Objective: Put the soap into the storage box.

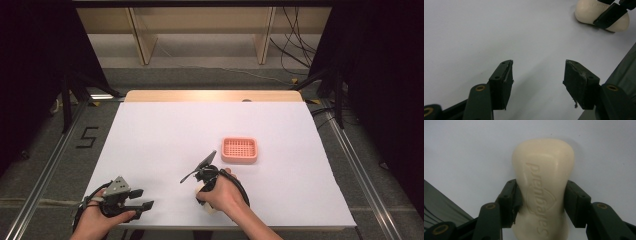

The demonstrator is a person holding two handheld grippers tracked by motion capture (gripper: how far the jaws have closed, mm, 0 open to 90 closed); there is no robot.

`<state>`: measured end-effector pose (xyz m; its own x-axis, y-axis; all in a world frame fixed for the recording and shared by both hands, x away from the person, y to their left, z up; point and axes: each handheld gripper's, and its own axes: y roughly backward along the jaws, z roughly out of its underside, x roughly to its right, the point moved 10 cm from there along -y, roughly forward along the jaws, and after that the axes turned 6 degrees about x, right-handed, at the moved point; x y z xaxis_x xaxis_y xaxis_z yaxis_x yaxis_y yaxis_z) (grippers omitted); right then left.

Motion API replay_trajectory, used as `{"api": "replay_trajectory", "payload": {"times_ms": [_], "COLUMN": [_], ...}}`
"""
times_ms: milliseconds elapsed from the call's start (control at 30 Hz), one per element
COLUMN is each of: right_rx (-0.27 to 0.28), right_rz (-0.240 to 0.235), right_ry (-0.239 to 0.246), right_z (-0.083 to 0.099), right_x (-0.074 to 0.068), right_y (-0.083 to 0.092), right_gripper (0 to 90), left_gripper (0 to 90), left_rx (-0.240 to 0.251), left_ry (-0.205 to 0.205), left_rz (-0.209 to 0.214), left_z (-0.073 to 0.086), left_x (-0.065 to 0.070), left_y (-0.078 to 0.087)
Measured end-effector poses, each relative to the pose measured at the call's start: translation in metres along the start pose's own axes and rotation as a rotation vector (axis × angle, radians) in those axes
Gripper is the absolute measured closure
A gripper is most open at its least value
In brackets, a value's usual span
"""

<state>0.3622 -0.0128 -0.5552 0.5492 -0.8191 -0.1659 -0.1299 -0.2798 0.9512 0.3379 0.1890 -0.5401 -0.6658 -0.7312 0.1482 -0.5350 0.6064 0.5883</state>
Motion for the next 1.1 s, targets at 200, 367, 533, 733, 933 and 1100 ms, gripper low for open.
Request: {"api": "replay_trajectory", "payload": {"times_ms": [200,367,533,733,933,1100], "right_rx": [-0.012,-0.050,-0.067,-0.083,-0.112,-0.091], "right_rz": [0.009,0.011,0.009,0.029,0.032,0.025], "right_ry": [0.059,0.088,0.102,0.141,0.165,0.183], "right_z": [-0.0002,0.0003,0.0003,0.0000,0.0025,0.0012], "right_x": [0.0014,0.0015,0.0003,0.0011,-0.0029,-0.0010], "right_y": [-0.0002,0.0006,-0.0006,-0.0020,0.0000,0.0001], "right_gripper": [50.2,49.8,46.4,48.5,50.1,50.4], "left_gripper": [39.8,39.8,39.9,39.9,39.9,39.9], "left_rx": [-0.002,0.001,0.001,0.001,0.000,-0.004], "left_ry": [0.000,0.012,0.011,0.000,-0.001,0.011], "left_rz": [0.002,0.002,0.003,0.006,0.007,0.005], "left_z": [0.0000,0.0003,0.0002,0.0001,0.0003,0.0011], "left_x": [0.0002,0.0014,0.0015,0.0016,0.0016,0.0016], "left_y": [0.0001,-0.0004,-0.0004,-0.0008,-0.0007,-0.0009]}}
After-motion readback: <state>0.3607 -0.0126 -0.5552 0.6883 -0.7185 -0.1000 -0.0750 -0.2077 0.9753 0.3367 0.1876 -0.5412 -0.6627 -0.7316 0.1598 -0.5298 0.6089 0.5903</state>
